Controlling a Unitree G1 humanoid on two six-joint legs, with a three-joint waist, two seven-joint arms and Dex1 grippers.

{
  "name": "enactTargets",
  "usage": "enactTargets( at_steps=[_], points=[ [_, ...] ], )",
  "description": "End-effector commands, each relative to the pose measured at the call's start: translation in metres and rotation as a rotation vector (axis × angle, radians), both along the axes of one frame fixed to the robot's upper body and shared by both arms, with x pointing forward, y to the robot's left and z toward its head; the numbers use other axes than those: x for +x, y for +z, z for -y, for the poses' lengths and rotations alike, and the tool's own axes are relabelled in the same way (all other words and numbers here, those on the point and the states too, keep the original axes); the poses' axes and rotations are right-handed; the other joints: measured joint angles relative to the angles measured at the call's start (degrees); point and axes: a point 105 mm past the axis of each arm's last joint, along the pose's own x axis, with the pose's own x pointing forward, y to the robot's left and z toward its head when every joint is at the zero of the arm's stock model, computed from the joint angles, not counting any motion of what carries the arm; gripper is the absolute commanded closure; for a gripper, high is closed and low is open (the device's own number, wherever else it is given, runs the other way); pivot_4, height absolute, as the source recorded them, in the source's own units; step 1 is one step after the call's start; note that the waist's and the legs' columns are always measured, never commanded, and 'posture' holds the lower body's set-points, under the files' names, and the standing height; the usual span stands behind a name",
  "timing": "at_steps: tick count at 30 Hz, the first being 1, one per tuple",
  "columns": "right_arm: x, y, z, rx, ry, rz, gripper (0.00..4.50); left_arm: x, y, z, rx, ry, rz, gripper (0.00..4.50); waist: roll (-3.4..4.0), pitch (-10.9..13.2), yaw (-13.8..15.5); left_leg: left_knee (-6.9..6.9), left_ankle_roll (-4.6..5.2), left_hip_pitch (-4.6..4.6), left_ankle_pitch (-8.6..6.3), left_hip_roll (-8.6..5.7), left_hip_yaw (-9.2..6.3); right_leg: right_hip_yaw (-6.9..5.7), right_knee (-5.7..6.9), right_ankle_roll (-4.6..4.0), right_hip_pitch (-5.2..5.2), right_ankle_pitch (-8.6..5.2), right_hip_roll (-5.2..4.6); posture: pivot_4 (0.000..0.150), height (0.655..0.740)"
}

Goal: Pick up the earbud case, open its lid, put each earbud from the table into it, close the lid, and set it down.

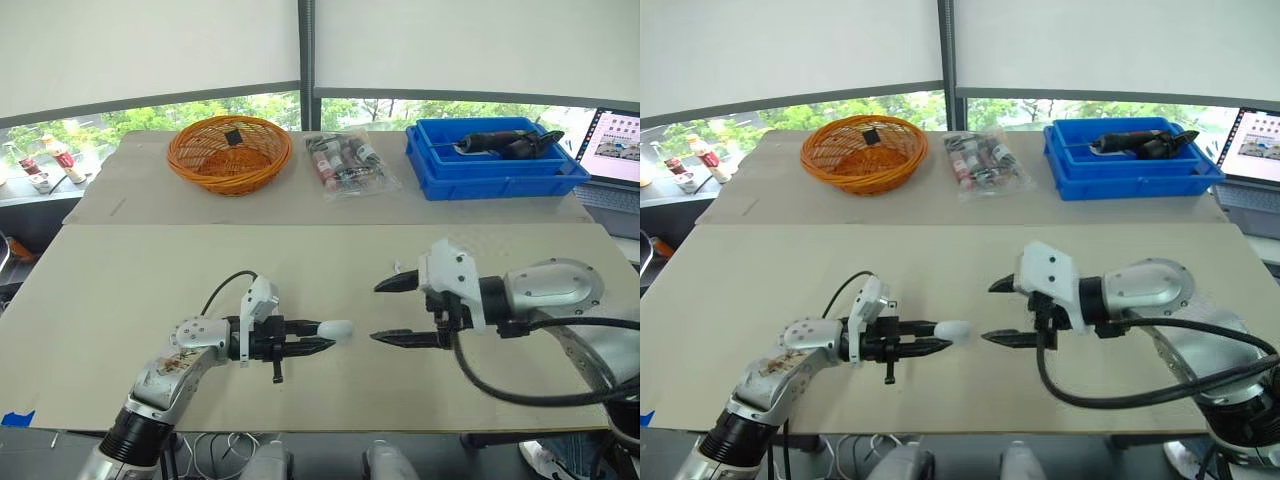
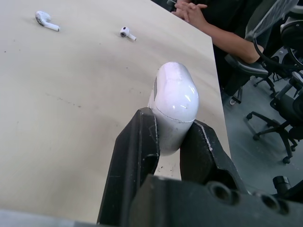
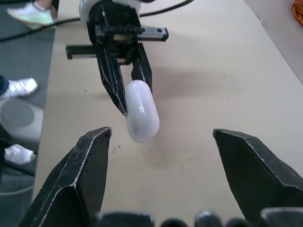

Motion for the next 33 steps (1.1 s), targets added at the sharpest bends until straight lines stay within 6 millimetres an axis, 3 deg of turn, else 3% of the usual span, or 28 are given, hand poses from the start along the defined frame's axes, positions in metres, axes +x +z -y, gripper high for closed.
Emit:
enactTargets(
  at_steps=[1,7,15,24,29,33],
  points=[
    [-0.001,0.001,-0.013,0.0,0.033,0.069,0.69,-0.003,0.014,0.009,-0.029,-0.043,0.056,3.89,0.0,0.0,0.0,0.0,0.0,0.0,0.0,0.0,0.0,0.0,0.0,0.0,0.0,0.0,0.0,0.15,0.74],
    [0.014,-0.008,-0.024,-0.015,0.0,0.101,0.69,-0.005,0.016,0.015,-0.011,-0.085,0.087,3.89,0.0,0.0,0.03,0.02,-0.01,0.01,0.01,-0.01,0.0,0.0,0.01,0.0,0.0,0.0,0.0,0.15,0.74],
    [0.026,-0.009,-0.022,-0.02,-0.034,0.123,0.69,-0.006,0.017,0.017,-0.006,-0.095,0.097,3.89,0.0,0.0,0.01,0.01,-0.01,-0.01,0.0,-0.01,-0.01,0.0,0.01,0.0,-0.01,0.0,0.0,0.15,0.74],
    [0.031,0.012,-0.021,0.064,-0.073,0.099,0.69,-0.009,0.009,0.015,0.038,-0.113,0.119,3.89,0.0,0.0,0.07,0.01,-0.01,-0.01,0.0,-0.02,-0.01,0.01,0.02,0.0,-0.02,0.0,0.0,0.15,0.74],
    [0.028,0.015,-0.019,0.068,-0.07,0.081,0.69,-0.007,0.009,0.014,0.035,-0.106,0.124,3.89,0.0,0.0,0.0,0.01,0.0,-0.01,0.0,-0.01,-0.01,0.0,0.02,0.0,-0.02,0.0,0.0,0.15,0.74],
    [0.013,0.019,-0.014,0.094,-0.027,0.051,0.69,-0.001,0.01,0.009,0.016,-0.048,0.113,3.89,0.0,0.0,0.1,0.01,0.0,-0.01,0.0,-0.01,-0.02,0.0,0.02,0.0,-0.02,0.0,0.0,0.15,0.74]
  ],
)
